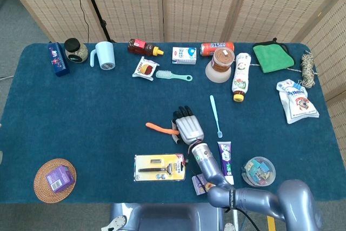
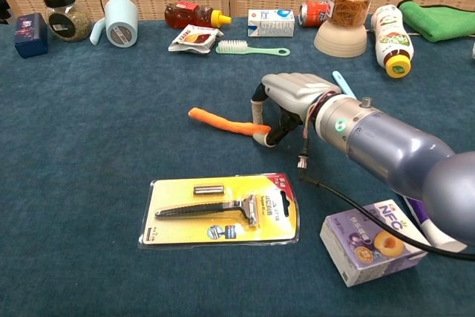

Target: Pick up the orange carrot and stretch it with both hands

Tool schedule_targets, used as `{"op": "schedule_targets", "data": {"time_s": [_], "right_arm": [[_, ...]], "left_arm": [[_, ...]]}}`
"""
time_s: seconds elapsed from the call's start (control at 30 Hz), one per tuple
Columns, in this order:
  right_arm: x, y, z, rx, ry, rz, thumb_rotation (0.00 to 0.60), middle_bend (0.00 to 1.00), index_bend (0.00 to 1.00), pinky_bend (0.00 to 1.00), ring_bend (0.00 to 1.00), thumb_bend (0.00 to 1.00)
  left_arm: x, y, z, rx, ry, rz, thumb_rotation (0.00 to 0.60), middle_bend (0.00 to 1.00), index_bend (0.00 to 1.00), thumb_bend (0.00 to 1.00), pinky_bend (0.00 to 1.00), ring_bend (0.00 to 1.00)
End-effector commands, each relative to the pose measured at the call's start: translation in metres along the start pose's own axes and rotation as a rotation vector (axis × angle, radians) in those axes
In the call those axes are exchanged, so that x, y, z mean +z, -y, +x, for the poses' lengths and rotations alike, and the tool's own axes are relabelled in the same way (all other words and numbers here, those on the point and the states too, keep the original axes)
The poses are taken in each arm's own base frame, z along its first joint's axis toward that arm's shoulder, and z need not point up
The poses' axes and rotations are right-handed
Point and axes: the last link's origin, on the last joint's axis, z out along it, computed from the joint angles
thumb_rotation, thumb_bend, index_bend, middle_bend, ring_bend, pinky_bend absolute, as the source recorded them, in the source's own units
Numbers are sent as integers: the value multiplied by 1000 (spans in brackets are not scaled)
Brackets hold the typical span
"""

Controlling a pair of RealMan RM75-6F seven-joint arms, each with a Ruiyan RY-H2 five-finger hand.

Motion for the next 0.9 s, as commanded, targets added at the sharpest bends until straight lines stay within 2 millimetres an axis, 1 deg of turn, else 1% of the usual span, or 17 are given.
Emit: {"op": "schedule_targets", "data": {"time_s": [0.03,0.17,0.27,0.47,0.7,0.9], "right_arm": [[0,0,-1,-1,-2,-2,600,255,589,0,69,416],[-1,1,0,20,-9,2,600,307,639,0,126,417],[-3,2,3,26,-16,8,600,340,657,0,165,417],[-12,1,12,81,-9,21,600,361,670,0,195,417],[-30,-7,35,140,-6,37,600,375,686,0,217,417],[-47,-7,50,183,-4,62,600,381,695,0,223,417]], "left_arm": [[0,0,0,0,-2,1,600,116,199,423,118,123],[0,0,1,2,-2,-1,600,116,199,422,118,123],[0,-1,0,3,2,-8,600,116,200,422,118,123],[2,-8,-2,8,9,-37,600,116,199,422,118,123],[12,-26,-7,32,37,-118,600,116,200,423,118,123],[27,-50,-13,36,61,-216,600,116,239,422,118,123]]}}
